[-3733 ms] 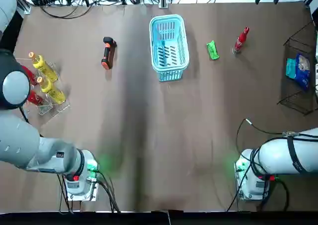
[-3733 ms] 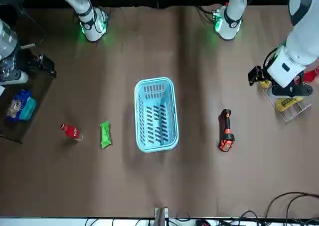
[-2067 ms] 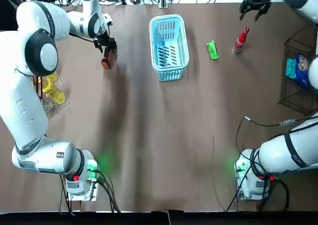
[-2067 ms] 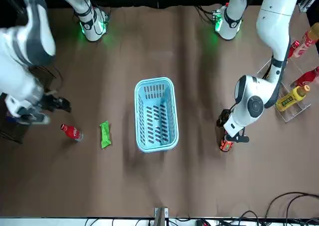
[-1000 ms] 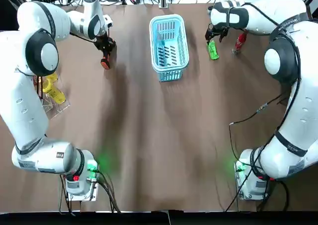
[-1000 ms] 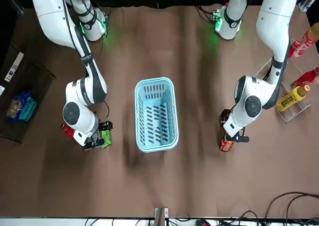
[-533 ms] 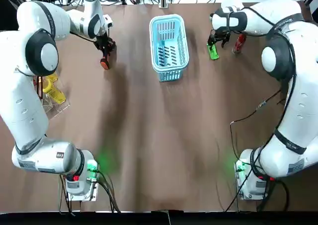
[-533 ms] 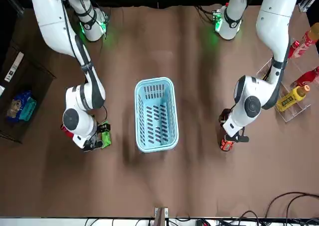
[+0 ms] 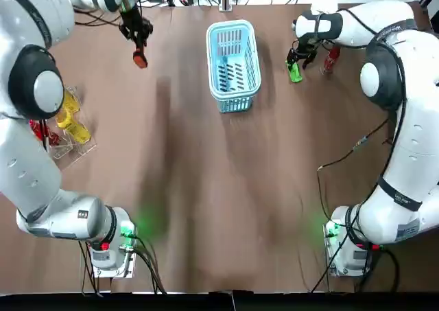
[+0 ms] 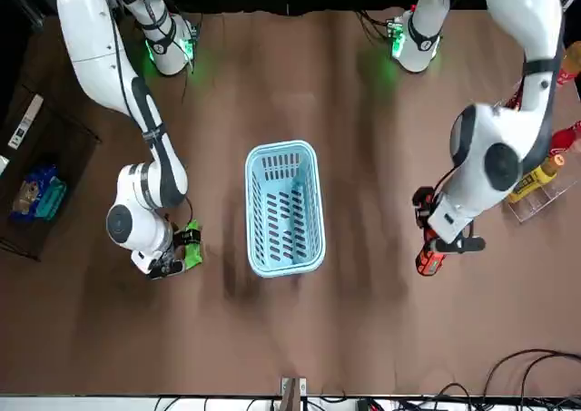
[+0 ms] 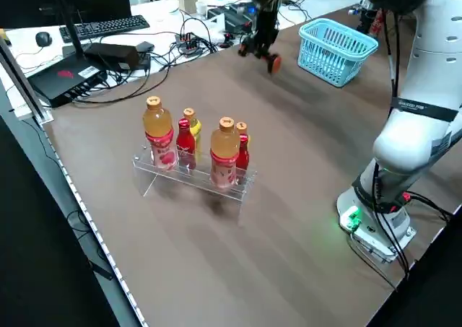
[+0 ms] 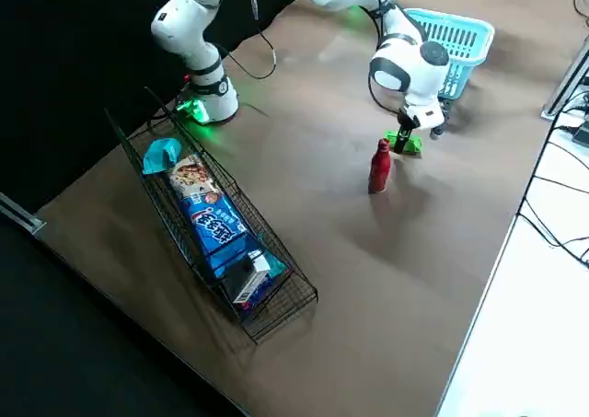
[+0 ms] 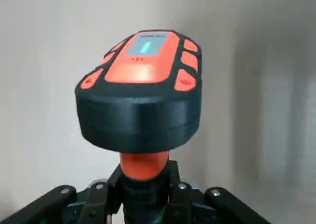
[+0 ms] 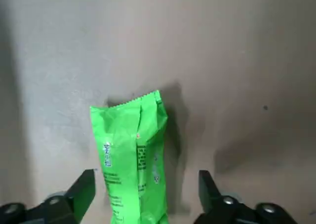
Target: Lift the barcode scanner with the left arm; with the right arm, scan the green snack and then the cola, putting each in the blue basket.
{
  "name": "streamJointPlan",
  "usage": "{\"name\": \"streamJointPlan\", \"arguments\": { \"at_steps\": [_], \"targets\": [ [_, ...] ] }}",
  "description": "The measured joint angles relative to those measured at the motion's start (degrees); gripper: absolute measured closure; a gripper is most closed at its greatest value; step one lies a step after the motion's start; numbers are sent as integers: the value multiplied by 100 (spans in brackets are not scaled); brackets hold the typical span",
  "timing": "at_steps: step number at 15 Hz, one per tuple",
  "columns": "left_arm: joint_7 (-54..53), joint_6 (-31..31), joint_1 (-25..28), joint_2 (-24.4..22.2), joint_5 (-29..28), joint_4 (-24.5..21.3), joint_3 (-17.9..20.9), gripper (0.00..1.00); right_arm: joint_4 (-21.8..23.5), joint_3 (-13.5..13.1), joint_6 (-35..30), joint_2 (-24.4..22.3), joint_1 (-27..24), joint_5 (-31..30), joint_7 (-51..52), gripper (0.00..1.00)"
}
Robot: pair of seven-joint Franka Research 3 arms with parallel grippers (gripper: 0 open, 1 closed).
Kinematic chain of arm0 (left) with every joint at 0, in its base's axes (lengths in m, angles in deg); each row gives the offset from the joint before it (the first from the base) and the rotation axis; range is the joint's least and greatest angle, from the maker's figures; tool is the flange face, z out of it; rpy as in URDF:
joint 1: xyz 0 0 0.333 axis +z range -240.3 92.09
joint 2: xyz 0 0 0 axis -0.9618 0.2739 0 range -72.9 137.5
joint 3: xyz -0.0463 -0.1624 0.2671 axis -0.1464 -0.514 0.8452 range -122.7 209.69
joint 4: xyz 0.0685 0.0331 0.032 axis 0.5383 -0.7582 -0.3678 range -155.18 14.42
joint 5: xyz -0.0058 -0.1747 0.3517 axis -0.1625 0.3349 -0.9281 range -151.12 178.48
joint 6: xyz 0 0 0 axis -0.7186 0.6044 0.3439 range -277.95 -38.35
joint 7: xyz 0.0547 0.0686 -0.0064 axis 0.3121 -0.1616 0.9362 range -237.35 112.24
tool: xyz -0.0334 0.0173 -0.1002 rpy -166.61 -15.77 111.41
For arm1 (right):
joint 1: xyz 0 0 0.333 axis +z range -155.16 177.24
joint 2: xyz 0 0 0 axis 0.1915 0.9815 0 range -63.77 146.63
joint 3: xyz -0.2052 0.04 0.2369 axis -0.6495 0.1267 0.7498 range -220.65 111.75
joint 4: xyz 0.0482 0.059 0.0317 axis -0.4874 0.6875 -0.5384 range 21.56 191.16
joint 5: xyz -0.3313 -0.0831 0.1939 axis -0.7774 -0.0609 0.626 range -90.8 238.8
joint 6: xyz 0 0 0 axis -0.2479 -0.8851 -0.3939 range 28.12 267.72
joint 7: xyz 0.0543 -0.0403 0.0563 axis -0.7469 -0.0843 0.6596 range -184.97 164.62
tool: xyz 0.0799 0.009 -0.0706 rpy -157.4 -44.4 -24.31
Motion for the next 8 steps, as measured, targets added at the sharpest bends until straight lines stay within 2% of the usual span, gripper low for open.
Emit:
{"name": "streamJointPlan", "arguments": {
  "at_steps": [4, 6, 7, 8],
  "targets": [
    [307, 1269, -18, -374, 766, 726, -122, 63, -1, 6, 0, 10, -60, 583, 328, 19],
    [477, 1765, -17, -511, 1195, 980, -167, 63, -3, 7, 0, 10, -81, 735, 378, 36],
    [698, 2099, -23, -618, 1627, 1118, -200, 63, -3, 7, -1, 11, -98, 768, 385, 50],
    [825, 2170, -25, -655, 1847, 1140, -232, 63, -3, 7, -5, 12, -107, 774, 385, 51]
  ]
}}
